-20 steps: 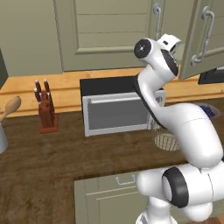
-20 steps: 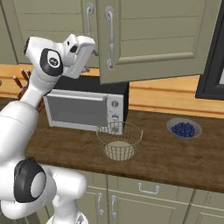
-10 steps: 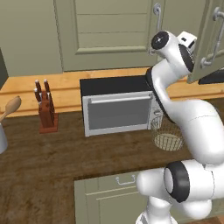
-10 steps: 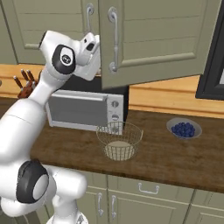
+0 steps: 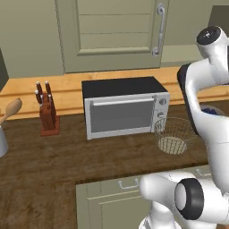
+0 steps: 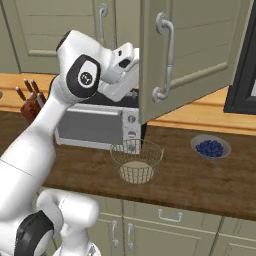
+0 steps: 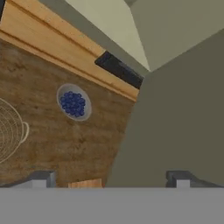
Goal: Open the cabinet, pick up the bread from the cabinet and place it in the basket. Then move the basket to the dining counter.
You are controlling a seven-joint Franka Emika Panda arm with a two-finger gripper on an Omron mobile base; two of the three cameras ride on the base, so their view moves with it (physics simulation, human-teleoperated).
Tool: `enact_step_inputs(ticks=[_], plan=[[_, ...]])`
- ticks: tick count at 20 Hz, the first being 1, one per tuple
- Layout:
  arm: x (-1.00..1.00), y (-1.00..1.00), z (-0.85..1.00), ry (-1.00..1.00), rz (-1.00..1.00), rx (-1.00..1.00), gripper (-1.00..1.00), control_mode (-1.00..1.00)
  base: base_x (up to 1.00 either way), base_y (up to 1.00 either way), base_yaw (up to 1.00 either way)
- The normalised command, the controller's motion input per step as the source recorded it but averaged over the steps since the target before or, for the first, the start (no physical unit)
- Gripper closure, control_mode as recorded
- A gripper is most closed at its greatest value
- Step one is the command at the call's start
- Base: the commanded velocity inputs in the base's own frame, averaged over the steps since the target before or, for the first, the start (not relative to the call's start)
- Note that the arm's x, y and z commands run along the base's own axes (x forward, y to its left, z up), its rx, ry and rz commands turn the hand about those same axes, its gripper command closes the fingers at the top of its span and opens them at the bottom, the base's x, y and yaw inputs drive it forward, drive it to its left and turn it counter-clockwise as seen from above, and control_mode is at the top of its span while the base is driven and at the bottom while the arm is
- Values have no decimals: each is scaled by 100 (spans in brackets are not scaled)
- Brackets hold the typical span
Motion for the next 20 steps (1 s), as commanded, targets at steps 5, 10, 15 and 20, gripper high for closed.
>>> enact_step_inputs(ticks=[5,10,15,20], plan=[[-99,-100,1,-11,-17,27,-100,-100,0,0,0],[-65,-71,0,-20,-15,24,-100,-100,0,0,0],[-3,83,0,-25,-1,15,-100,-100,0,0,0],[43,100,0,-24,1,12,-100,-100,0,0,0]])
